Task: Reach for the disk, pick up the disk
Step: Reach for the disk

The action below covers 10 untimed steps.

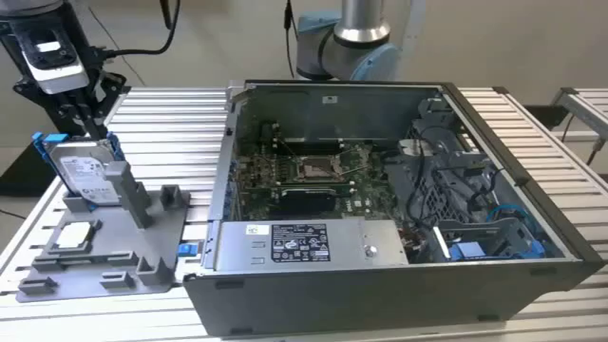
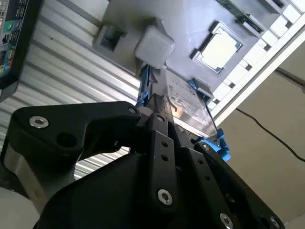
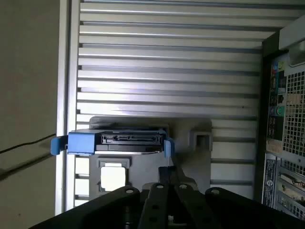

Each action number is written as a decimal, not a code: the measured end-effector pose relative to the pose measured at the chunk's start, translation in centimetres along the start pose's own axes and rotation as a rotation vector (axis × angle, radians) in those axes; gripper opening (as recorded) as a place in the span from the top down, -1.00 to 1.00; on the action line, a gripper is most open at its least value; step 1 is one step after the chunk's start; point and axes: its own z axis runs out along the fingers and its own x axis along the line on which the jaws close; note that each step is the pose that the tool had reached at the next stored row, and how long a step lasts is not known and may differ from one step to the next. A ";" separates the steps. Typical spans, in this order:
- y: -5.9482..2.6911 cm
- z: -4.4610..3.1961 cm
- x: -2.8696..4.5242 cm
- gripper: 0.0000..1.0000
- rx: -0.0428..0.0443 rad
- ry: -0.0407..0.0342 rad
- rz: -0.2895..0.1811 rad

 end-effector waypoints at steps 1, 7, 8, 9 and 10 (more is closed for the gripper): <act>0.00 0.00 0.00 1.00 0.0000 0.0000 0.000; 0.00 0.00 0.00 1.00 0.0000 0.0000 0.000; 0.00 0.00 0.00 1.00 0.0000 0.0000 0.000; 0.00 0.00 0.00 1.00 0.0000 -0.0001 0.000; 0.00 0.00 0.00 1.00 0.0000 0.0000 0.000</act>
